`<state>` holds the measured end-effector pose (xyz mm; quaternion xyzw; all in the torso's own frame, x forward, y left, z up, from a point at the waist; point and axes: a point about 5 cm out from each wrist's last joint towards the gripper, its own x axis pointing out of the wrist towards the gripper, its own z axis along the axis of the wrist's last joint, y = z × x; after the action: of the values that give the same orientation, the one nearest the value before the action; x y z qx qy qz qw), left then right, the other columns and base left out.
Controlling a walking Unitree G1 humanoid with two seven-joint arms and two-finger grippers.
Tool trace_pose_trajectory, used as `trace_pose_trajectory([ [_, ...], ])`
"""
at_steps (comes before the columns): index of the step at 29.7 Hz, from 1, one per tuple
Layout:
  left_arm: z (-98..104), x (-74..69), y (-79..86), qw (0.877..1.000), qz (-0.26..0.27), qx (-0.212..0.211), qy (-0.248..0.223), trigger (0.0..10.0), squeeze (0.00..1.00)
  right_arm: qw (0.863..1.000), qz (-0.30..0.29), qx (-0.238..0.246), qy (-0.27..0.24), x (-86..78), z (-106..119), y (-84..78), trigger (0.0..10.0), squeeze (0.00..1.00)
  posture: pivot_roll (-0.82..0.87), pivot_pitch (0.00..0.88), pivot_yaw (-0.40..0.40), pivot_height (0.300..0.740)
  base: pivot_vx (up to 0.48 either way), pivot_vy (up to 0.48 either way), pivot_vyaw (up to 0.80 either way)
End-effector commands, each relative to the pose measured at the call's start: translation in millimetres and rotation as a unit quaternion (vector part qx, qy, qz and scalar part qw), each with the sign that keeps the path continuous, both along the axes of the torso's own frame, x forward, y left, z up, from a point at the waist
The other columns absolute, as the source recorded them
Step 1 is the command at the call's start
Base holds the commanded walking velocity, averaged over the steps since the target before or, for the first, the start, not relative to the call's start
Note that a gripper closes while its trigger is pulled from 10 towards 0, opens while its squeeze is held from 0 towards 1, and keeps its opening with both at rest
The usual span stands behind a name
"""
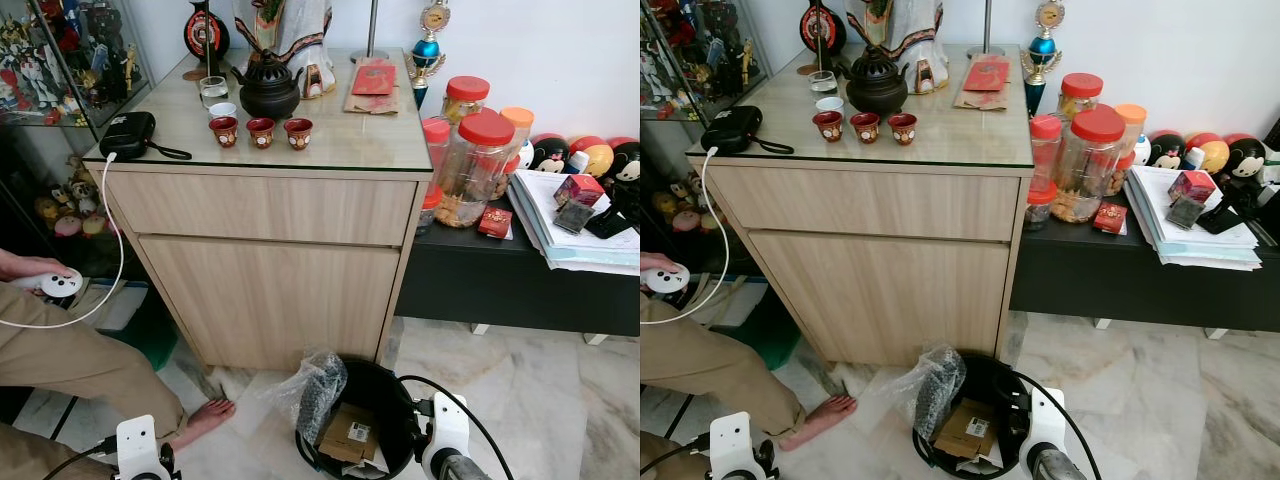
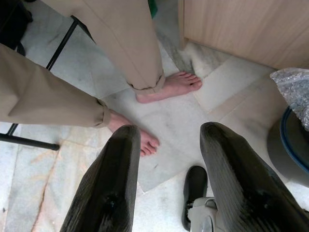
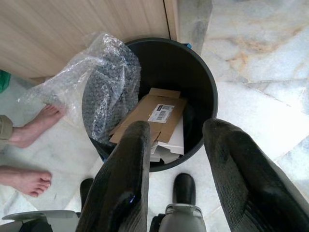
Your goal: Picking trash to rubbish bin
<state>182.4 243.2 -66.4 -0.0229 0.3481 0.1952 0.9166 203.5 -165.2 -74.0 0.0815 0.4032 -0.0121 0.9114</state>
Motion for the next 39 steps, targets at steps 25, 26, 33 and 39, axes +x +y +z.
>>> trace_pose_trajectory([
  [25, -2.1, -0.1, -2.9, 1.000, -0.026, 0.001, 0.018, 10.0, 0.00, 1.000, 0.003, 0.004, 0.002, -1.2, -0.9, 3.3, 10.0, 0.00, 0.03, 0.000, 0.004, 0.740, -0.276, 0.000, 0.00],
  [26, -2.2, -0.3, -3.0, 1.000, -0.026, 0.001, 0.018, 10.0, 0.00, 1.000, 0.003, 0.005, 0.002, -1.2, -0.9, 3.4, 10.0, 0.00, 0.03, 0.000, 0.004, 0.740, -0.330, 0.000, 0.00],
  [33, -2.4, -0.6, -3.4, 1.000, -0.025, 0.000, 0.017, 10.0, 0.00, 1.000, 0.003, 0.005, 0.001, -0.3, -0.4, 3.6, 10.0, 0.00, 0.03, 0.000, -0.002, 0.740, -0.322, 0.000, 0.00],
  [39, -2.1, -0.6, -2.9, 1.000, -0.022, 0.000, 0.015, 10.0, 0.00, 1.000, 0.002, 0.004, 0.000, 0.4, 0.0, 2.9, 10.0, 0.00, 0.03, 0.000, -0.004, 0.740, -0.322, 0.000, 0.00],
])
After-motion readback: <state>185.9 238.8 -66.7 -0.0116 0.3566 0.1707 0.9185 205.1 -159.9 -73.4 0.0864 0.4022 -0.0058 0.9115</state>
